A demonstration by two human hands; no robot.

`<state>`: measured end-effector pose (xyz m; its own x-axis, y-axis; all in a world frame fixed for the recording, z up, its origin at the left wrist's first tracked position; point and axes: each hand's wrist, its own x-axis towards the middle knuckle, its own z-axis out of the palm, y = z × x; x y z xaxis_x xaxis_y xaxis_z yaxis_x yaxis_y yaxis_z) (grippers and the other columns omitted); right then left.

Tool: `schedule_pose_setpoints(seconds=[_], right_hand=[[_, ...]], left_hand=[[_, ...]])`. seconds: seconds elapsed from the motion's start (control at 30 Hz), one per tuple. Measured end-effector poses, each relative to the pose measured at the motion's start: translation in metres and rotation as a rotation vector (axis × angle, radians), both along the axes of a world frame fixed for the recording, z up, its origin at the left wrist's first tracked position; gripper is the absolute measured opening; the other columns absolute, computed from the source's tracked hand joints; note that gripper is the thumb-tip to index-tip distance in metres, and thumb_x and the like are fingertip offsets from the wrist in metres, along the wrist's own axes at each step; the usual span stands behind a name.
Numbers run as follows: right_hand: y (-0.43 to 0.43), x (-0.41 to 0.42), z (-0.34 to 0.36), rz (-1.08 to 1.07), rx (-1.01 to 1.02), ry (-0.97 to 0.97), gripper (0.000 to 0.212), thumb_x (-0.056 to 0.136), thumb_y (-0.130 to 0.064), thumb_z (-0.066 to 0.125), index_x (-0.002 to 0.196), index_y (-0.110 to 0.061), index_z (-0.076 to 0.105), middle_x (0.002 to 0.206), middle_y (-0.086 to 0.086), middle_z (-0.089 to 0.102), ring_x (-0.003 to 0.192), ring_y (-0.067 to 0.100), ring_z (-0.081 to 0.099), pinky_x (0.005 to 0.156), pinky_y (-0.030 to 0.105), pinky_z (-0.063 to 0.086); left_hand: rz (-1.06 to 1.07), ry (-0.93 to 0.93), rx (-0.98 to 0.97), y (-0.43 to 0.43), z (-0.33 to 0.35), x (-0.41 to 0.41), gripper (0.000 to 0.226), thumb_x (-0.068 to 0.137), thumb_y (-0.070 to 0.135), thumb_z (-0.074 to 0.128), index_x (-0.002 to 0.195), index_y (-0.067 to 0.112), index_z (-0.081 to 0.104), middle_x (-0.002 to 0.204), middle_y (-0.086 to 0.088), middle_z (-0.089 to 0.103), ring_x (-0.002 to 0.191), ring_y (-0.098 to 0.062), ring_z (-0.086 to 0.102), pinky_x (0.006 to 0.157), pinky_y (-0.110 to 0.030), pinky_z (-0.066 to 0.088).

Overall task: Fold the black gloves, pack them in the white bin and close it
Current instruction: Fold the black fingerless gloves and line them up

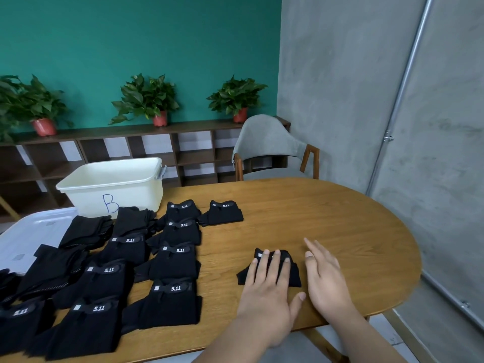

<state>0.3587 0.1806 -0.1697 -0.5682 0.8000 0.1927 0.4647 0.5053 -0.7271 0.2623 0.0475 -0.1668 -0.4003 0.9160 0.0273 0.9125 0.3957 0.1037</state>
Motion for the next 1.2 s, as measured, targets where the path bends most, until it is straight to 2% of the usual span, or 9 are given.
schedule_pose_setpoints(seconds=[0.13,0.23,0.3,0.57,0.9,1.2], right_hand=[[-0.004,-0.005,-0.002,0.019,0.096,-0.165,0.053,0.11,-0.046,0.026,0.161,-0.036,0.037,0.17,-0.003,0.029,0.158,0.02,0.016,0.127,0.039,0.019],[-0.009,-0.011,-0.005,0.039,0.225,-0.359,0.056,0.109,-0.05,0.026,0.164,-0.035,0.029,0.173,-0.002,0.02,0.159,0.022,0.01,0.13,0.04,0.015],[-0.01,-0.014,-0.006,0.041,0.257,-0.416,0.059,0.108,-0.053,0.025,0.164,-0.035,0.028,0.174,-0.003,0.017,0.16,0.022,0.008,0.13,0.041,0.014],[-0.009,-0.016,-0.006,0.038,0.27,-0.455,0.061,0.107,-0.058,0.025,0.163,-0.034,0.032,0.173,-0.005,0.018,0.159,0.021,0.008,0.13,0.04,0.013],[-0.014,-0.015,-0.003,0.047,0.268,-0.479,0.06,0.107,-0.058,0.022,0.164,-0.038,0.025,0.174,-0.005,0.011,0.16,0.021,0.005,0.13,0.04,0.012],[-0.035,-0.027,0.036,0.135,0.428,-0.672,0.059,0.108,-0.059,0.025,0.163,-0.035,0.027,0.174,0.003,0.013,0.159,0.028,0.009,0.128,0.046,0.017]], left_hand=[[0.101,-0.02,-0.082,0.009,0.005,-0.037,0.079,0.104,0.07,0.003,0.166,0.025,-0.017,0.17,0.003,-0.032,0.153,-0.019,-0.038,0.129,-0.048,-0.016],[0.175,-0.02,-0.107,0.014,0.008,-0.069,0.078,0.105,0.069,0.003,0.166,0.025,-0.017,0.172,0.001,-0.029,0.155,-0.021,-0.035,0.129,-0.049,-0.014],[0.225,-0.018,-0.12,0.017,0.01,-0.088,0.077,0.106,0.067,0.004,0.166,0.024,-0.016,0.173,0.0,-0.028,0.156,-0.023,-0.033,0.13,-0.049,-0.012],[0.286,0.004,-0.07,0.021,0.01,-0.132,0.074,0.108,0.064,0.008,0.169,0.025,-0.009,0.175,0.001,-0.019,0.16,-0.022,-0.025,0.131,-0.047,-0.01],[0.231,0.089,0.056,0.007,0.029,-0.13,0.07,0.11,0.058,0.016,0.169,0.026,-0.003,0.177,-0.001,-0.009,0.161,-0.024,-0.021,0.131,-0.049,-0.009],[0.178,0.098,0.104,-0.056,0.076,-0.138,0.077,0.108,0.059,0.035,0.169,0.028,0.0,0.177,-0.004,0.001,0.163,-0.026,-0.009,0.132,-0.048,-0.003]])
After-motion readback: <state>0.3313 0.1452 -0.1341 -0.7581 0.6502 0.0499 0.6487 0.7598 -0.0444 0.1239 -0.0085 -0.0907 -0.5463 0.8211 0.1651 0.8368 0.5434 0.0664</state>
